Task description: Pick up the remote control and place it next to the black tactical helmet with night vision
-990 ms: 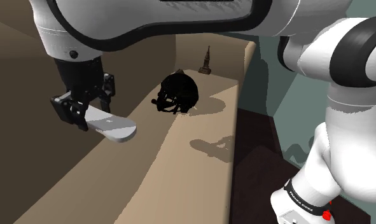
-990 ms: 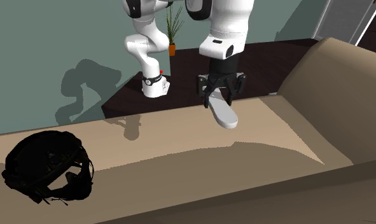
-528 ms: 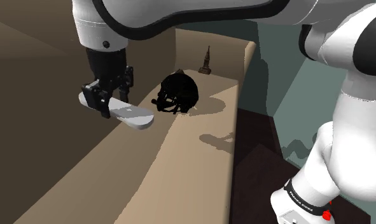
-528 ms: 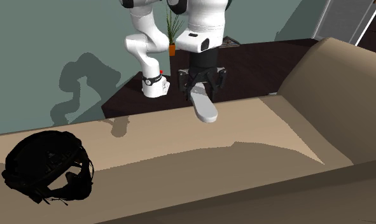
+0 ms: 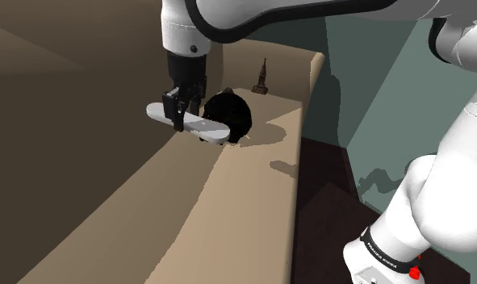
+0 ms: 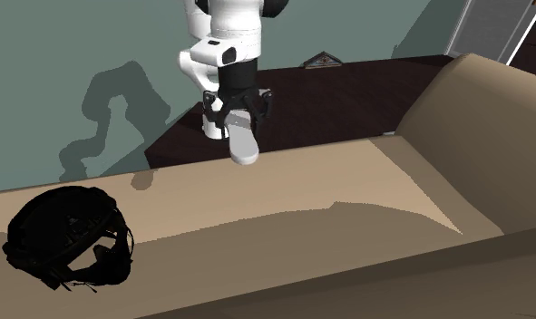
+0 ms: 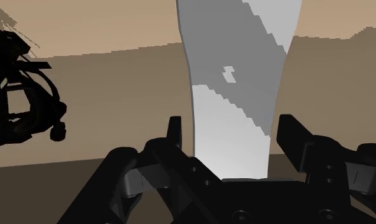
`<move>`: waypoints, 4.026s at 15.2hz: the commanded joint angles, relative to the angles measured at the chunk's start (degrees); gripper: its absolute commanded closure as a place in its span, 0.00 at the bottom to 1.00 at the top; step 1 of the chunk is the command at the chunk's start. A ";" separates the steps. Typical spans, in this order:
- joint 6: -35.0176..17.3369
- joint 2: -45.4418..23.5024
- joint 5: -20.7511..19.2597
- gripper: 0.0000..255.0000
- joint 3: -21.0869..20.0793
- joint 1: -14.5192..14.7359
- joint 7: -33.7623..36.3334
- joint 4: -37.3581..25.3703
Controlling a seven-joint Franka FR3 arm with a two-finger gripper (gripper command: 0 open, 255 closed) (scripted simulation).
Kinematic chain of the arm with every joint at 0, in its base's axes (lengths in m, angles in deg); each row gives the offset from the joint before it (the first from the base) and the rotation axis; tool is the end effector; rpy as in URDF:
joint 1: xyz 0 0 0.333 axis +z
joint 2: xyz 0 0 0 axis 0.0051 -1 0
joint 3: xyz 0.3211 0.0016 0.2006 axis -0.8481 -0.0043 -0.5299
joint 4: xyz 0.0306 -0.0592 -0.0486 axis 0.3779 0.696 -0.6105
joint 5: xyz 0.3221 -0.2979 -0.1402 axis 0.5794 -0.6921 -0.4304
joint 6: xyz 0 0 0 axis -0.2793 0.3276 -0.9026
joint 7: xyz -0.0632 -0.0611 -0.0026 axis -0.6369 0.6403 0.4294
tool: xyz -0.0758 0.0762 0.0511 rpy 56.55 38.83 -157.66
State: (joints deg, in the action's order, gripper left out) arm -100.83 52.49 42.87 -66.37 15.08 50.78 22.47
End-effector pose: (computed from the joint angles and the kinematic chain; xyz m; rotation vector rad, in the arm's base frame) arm 0.5539 0.3775 0.5698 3.0213 0.7539 0.0966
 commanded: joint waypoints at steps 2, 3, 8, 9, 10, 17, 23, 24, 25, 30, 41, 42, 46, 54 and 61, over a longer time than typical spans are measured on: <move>-1.60 3.73 1.60 1.00 1.81 -2.47 -4.52 4.82; -1.91 4.84 2.05 1.00 2.47 -3.18 -5.98 6.13; -3.05 9.53 3.69 1.00 6.02 -6.51 -13.29 11.52; -3.21 10.29 3.91 1.00 6.77 -7.14 -14.74 12.38; -3.35 11.00 4.09 1.00 7.54 -7.76 -16.18 13.18; -3.99 14.26 4.60 1.00 13.19 -11.93 -26.17 16.87; -4.16 14.79 4.41 1.00 18.15 -15.46 -34.57 17.48; -4.16 14.67 4.37 1.00 18.96 -16.05 -35.97 17.36; -4.15 14.50 4.33 1.00 19.78 -16.64 -37.36 17.17; -3.98 12.79 4.27 1.00 23.81 -19.58 -44.29 15.23; -11.47 10.70 4.43 1.00 25.30 -20.67 -46.88 20.62; -12.23 10.52 4.45 1.00 25.31 -20.68 -46.90 21.21; -15.26 9.68 4.52 1.00 25.34 -20.69 -46.96 23.41; -21.33 7.42 4.75 1.00 25.39 -20.70 -47.14 27.23; -26.63 4.82 5.06 1.00 25.42 -20.72 -47.37 29.94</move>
State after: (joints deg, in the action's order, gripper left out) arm -126.71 57.83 47.86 -40.88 -5.70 3.38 52.20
